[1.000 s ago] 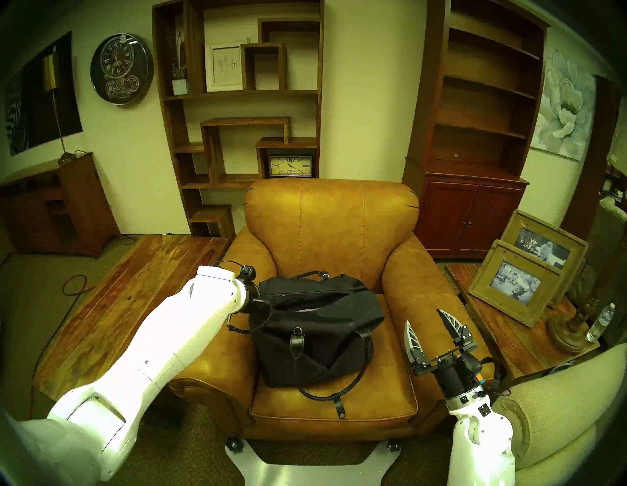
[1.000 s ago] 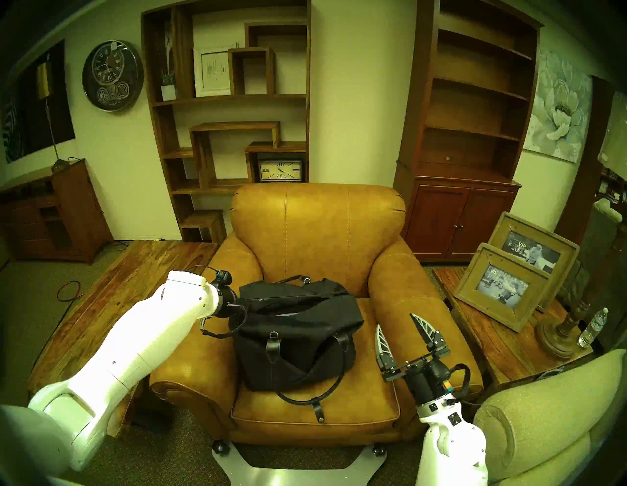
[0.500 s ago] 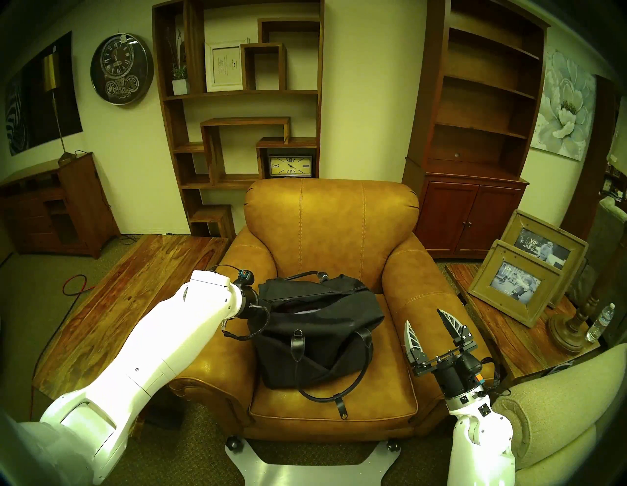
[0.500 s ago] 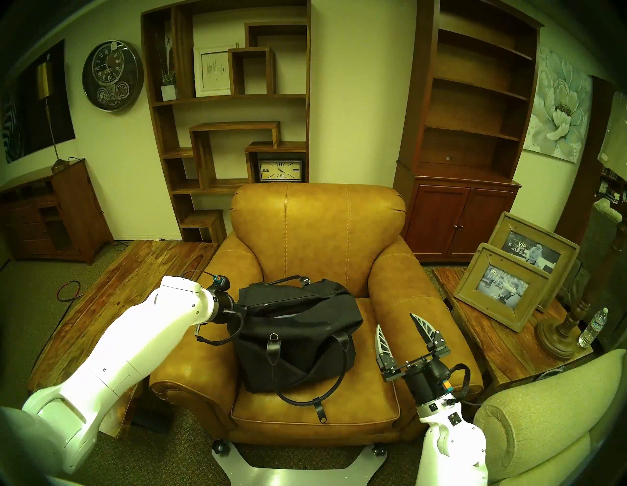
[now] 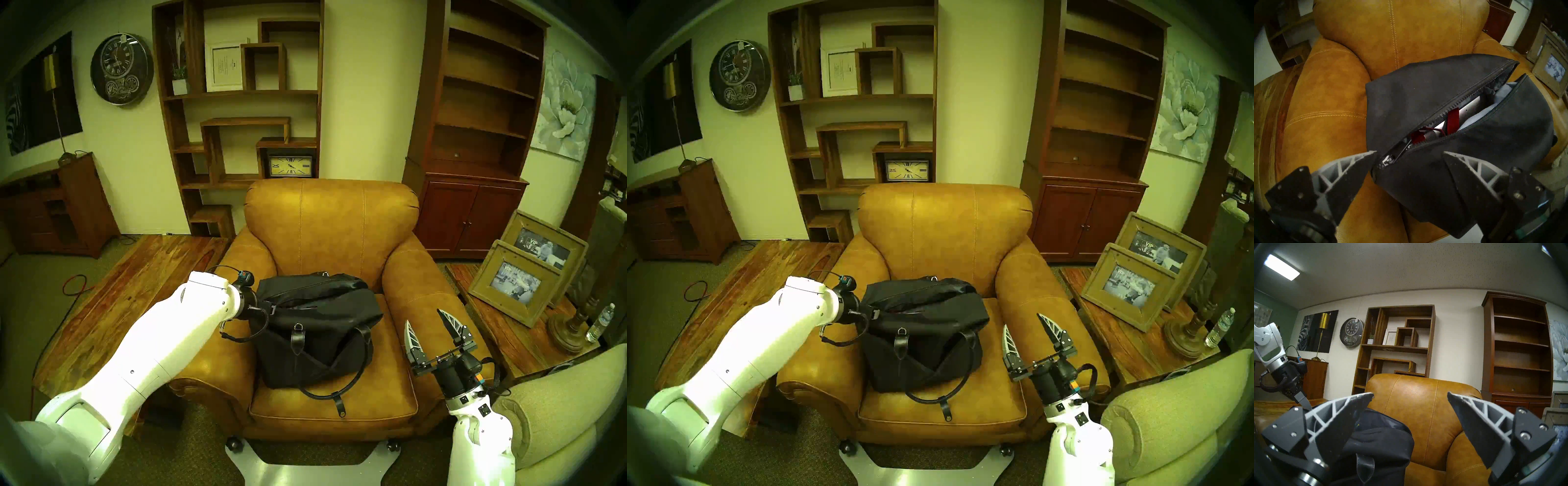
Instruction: Open a bag with a zipper
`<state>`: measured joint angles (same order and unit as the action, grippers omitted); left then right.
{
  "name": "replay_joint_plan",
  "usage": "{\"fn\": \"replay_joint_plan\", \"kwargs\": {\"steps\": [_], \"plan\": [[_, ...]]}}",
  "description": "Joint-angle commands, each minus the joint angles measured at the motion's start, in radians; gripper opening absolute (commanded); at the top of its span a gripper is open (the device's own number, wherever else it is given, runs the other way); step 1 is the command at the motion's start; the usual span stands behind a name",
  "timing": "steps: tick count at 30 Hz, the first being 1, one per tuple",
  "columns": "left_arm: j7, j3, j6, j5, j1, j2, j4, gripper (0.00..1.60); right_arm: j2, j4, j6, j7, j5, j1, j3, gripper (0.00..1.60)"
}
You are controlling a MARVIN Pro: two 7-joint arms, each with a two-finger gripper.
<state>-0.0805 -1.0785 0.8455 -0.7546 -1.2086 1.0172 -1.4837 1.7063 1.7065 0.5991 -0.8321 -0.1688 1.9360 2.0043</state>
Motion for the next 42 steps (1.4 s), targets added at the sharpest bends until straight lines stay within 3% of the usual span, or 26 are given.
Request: {"fn": "replay_joint_plan", "kwargs": {"steps": [1, 10, 11, 12, 17, 25, 32, 35, 42], "plan": [[-0.026, 0.023, -0.017, 0.031, 0.047, 0.042, 0.056, 1.38, -0.002, 0.02, 0.005, -0.001, -0.004, -0.005, -0.002, 1.6], [-0.06, 0.061, -0.042, 0.067, 0.073, 0.074, 0.109, 1.17, -0.002, 0.02, 0.005, -0.001, -0.004, -0.005, -0.002, 1.6], [-0.066, 0.064, -0.041, 0.07, 0.073, 0.074, 0.109, 1.02, -0.002, 0.02, 0.005, -0.001, -0.004, -0.005, -0.002, 1.6], [-0.068, 0.064, -0.039, 0.071, 0.072, 0.072, 0.107, 0.73, -0.002, 0.02, 0.005, -0.001, -0.004, -0.005, -0.002, 1.6], [-0.099, 0.056, -0.015, 0.075, 0.056, 0.047, 0.063, 0.51, -0.002, 0.02, 0.005, -0.001, -0.004, -0.005, -0.002, 1.6], [-0.122, 0.038, 0.019, 0.067, 0.04, 0.036, 0.013, 0.29, -0.002, 0.02, 0.005, -0.001, -0.004, -0.005, -0.002, 1.6], [-0.116, 0.024, 0.041, 0.053, 0.023, 0.019, -0.035, 0.5, -0.002, 0.02, 0.005, -0.001, -0.004, -0.005, -0.002, 1.6], [-0.115, 0.027, 0.043, 0.05, 0.025, 0.024, -0.022, 0.5, -0.002, 0.02, 0.005, -0.001, -0.004, -0.005, -0.002, 1.6], [-0.079, 0.017, 0.004, 0.024, 0.022, 0.031, 0.026, 0.0, -0.002, 0.02, 0.005, -0.001, -0.004, -0.005, -0.002, 1.6]]}}
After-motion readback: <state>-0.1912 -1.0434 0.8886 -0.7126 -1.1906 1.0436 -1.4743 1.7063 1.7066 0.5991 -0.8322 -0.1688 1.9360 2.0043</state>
